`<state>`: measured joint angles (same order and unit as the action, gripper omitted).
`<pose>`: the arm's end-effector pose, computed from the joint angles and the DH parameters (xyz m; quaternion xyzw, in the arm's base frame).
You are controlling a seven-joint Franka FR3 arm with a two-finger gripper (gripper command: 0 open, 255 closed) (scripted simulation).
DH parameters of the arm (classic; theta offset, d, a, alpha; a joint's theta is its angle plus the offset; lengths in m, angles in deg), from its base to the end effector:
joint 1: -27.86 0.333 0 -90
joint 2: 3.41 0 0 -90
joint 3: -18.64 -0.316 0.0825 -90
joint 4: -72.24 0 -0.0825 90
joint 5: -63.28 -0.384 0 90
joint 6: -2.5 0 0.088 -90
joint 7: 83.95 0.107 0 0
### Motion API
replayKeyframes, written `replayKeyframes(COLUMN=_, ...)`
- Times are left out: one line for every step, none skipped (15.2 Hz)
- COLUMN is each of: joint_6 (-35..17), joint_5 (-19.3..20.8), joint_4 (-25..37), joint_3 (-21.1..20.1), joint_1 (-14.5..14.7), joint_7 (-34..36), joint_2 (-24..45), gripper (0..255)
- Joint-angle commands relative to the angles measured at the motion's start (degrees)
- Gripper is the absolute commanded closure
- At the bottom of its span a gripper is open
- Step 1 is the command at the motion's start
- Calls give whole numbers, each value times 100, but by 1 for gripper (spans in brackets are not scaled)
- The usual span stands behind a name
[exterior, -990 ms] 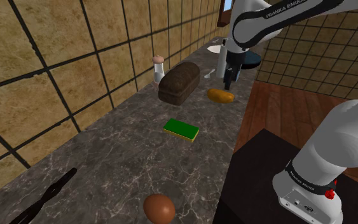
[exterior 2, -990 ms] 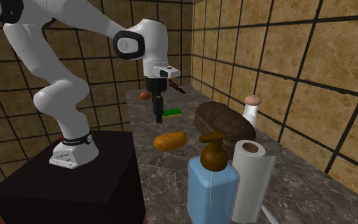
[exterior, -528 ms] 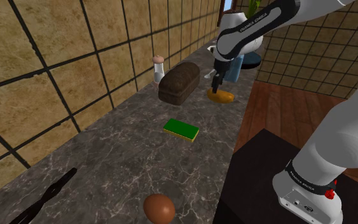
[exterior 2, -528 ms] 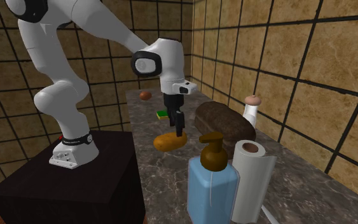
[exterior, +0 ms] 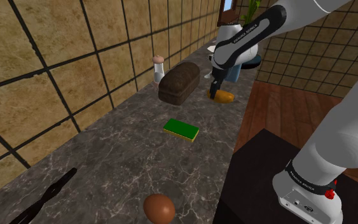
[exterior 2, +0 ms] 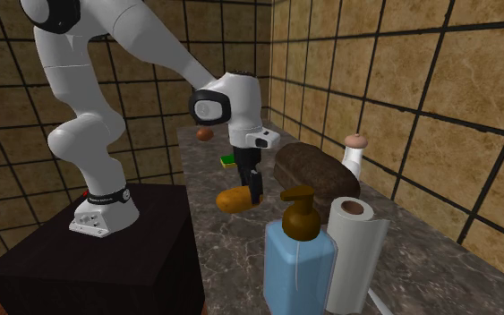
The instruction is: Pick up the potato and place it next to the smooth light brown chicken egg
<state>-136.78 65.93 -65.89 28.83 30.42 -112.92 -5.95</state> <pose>0.4864 -0.0652 0.3343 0.9789 0.2017 0.0266 0.0211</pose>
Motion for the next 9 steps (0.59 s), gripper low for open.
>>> replayKeyframes(joint_6=-56, joint_5=-4, joint_4=-24, joint_3=-4, joint_1=4, joint_7=7, joint_2=29, gripper=0)
replayKeyframes(joint_6=-56, joint_5=-4, joint_4=-23, joint_3=-4, joint_1=4, joint_7=7, joint_2=29, gripper=0)
replayKeyframes(joint_6=-56, joint_5=-4, joint_4=-23, joint_3=-4, joint_1=4, joint_7=7, joint_2=29, gripper=0)
replayKeyframes(joint_6=-56, joint_5=-4, joint_4=-23, joint_3=-4, joint_1=4, joint_7=7, joint_2=29, gripper=0)
replayKeyframes(joint_6=-56, joint_5=-4, joint_4=-23, joint_3=-4, joint_1=4, joint_7=7, joint_2=29, gripper=0)
replayKeyframes(joint_6=-56, joint_5=-4, joint_4=-23, joint_3=-4, joint_1=4, joint_7=7, joint_2=29, gripper=0)
replayKeyframes(joint_6=-55, joint_5=-4, joint_4=-23, joint_3=-4, joint_1=4, joint_7=7, joint_2=29, gripper=0)
replayKeyframes(joint_6=-55, joint_5=-4, joint_4=-23, joint_3=-4, joint_1=4, joint_7=7, joint_2=29, gripper=255)
replayKeyframes(joint_6=-55, joint_5=-4, joint_4=-23, joint_3=-4, joint_1=4, joint_7=7, joint_2=29, gripper=255)
